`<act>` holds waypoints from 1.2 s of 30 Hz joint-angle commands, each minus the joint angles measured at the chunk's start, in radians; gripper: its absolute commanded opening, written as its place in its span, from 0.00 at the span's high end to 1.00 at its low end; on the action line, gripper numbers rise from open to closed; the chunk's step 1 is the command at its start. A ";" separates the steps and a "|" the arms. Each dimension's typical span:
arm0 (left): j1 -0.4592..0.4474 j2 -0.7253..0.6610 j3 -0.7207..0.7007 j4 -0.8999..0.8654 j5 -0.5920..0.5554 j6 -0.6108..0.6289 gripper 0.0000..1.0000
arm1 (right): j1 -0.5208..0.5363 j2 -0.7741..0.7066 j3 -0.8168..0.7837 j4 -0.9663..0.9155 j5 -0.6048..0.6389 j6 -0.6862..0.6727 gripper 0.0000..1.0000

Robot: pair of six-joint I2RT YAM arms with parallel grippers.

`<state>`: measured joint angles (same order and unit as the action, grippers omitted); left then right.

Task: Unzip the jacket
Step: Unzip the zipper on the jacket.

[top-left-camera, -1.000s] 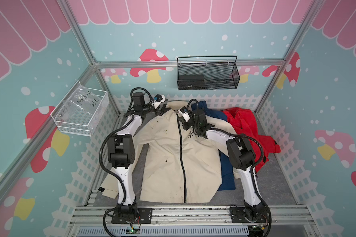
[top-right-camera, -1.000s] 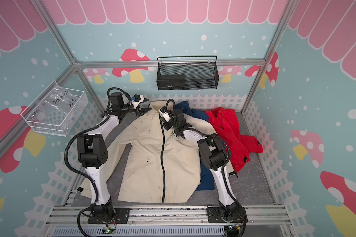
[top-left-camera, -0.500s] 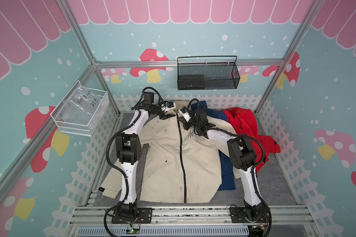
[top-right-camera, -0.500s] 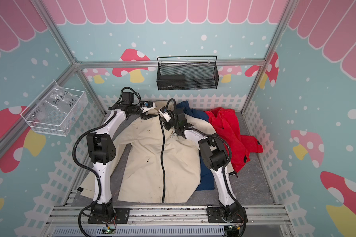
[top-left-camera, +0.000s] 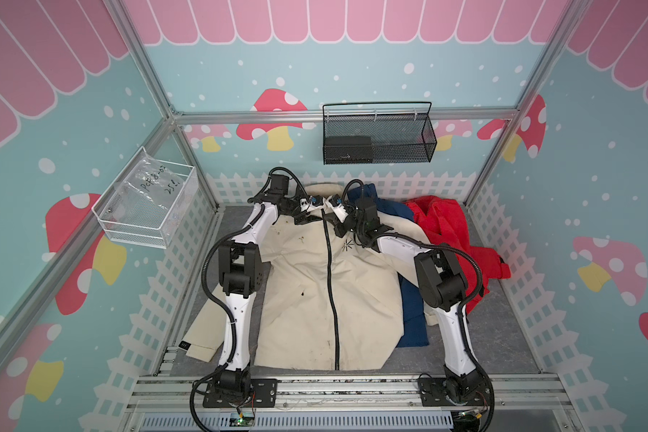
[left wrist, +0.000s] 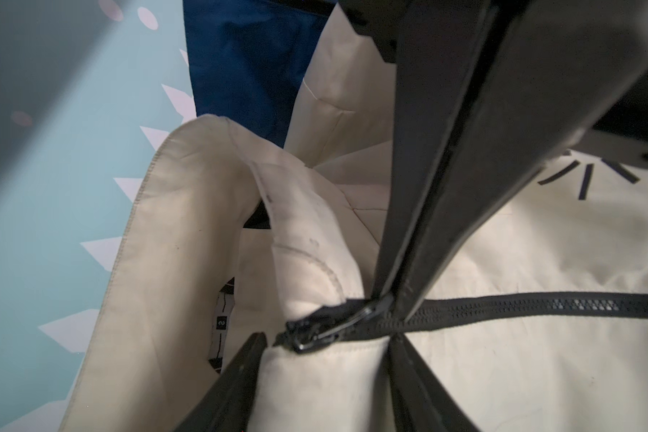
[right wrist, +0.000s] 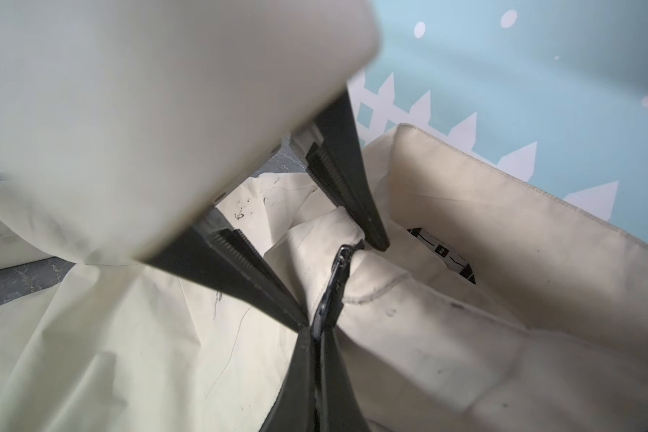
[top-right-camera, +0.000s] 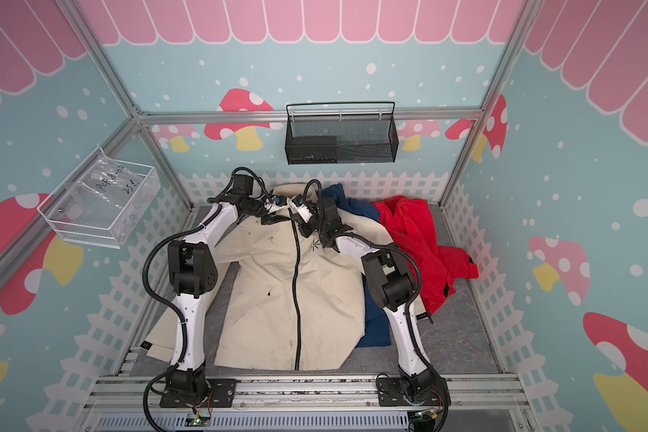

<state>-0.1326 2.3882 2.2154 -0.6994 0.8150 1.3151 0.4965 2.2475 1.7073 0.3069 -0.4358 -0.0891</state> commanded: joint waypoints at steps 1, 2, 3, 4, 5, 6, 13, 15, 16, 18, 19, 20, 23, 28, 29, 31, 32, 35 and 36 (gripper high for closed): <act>-0.002 0.006 0.024 -0.042 -0.009 0.033 0.61 | -0.004 -0.024 -0.015 0.023 -0.014 -0.006 1.00; -0.003 0.005 0.027 -0.051 -0.012 0.037 0.63 | -0.003 -0.023 -0.015 0.023 -0.014 -0.005 1.00; -0.004 0.000 0.029 -0.058 -0.016 0.041 0.66 | -0.003 -0.022 -0.015 0.024 -0.014 -0.003 1.00; -0.001 -0.003 0.027 -0.063 -0.022 0.045 0.68 | -0.003 -0.022 -0.017 0.024 -0.012 -0.002 1.00; -0.001 -0.003 0.027 -0.067 -0.029 0.053 0.70 | -0.004 -0.023 -0.018 0.024 -0.011 -0.003 1.00; -0.002 -0.005 0.026 -0.073 -0.034 0.065 0.74 | -0.004 -0.023 -0.020 0.024 -0.010 -0.001 1.00; -0.005 -0.012 0.027 -0.081 -0.009 0.045 1.00 | -0.009 -0.025 -0.026 0.023 0.010 0.014 1.00; -0.005 -0.013 0.037 -0.081 0.003 0.022 1.00 | -0.010 -0.022 -0.026 0.023 0.011 0.026 1.00; -0.005 -0.016 0.037 -0.081 0.007 0.017 1.00 | -0.011 -0.019 -0.026 0.022 0.014 0.037 1.00; -0.005 -0.020 0.043 -0.081 0.016 0.004 1.00 | -0.012 -0.013 -0.028 0.022 0.018 0.061 1.00; -0.006 -0.020 0.052 -0.081 0.019 -0.011 1.00 | -0.012 -0.008 -0.028 0.021 0.018 0.076 1.00; -0.005 -0.020 0.060 -0.081 0.025 -0.022 1.00 | -0.012 -0.006 -0.028 0.021 0.016 0.090 1.00; -0.004 -0.014 0.089 -0.081 0.046 -0.051 1.00 | -0.012 0.005 -0.034 0.021 0.005 0.139 1.00; -0.003 -0.004 0.140 -0.081 0.094 -0.147 1.00 | -0.012 0.011 -0.062 0.021 0.008 0.202 1.00; -0.002 -0.005 0.141 -0.081 0.106 -0.160 1.00 | -0.012 0.008 -0.069 0.021 0.010 0.216 1.00; -0.003 -0.014 0.132 -0.081 0.117 -0.171 1.00 | -0.012 0.006 -0.086 0.021 0.002 0.240 1.00; -0.004 -0.017 0.127 -0.081 0.116 -0.172 1.00 | -0.013 0.003 -0.095 0.023 0.000 0.249 1.00; -0.004 -0.036 0.097 -0.081 0.111 -0.147 1.00 | -0.012 -0.009 -0.123 0.027 0.005 0.268 1.00; -0.004 -0.042 0.090 -0.081 0.106 -0.139 1.00 | -0.012 -0.013 -0.132 0.027 0.006 0.271 1.00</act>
<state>-0.1318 2.3898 2.3035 -0.7925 0.8326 1.1809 0.4896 2.2475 1.6165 0.3931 -0.4366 0.1440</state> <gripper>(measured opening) 0.057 0.047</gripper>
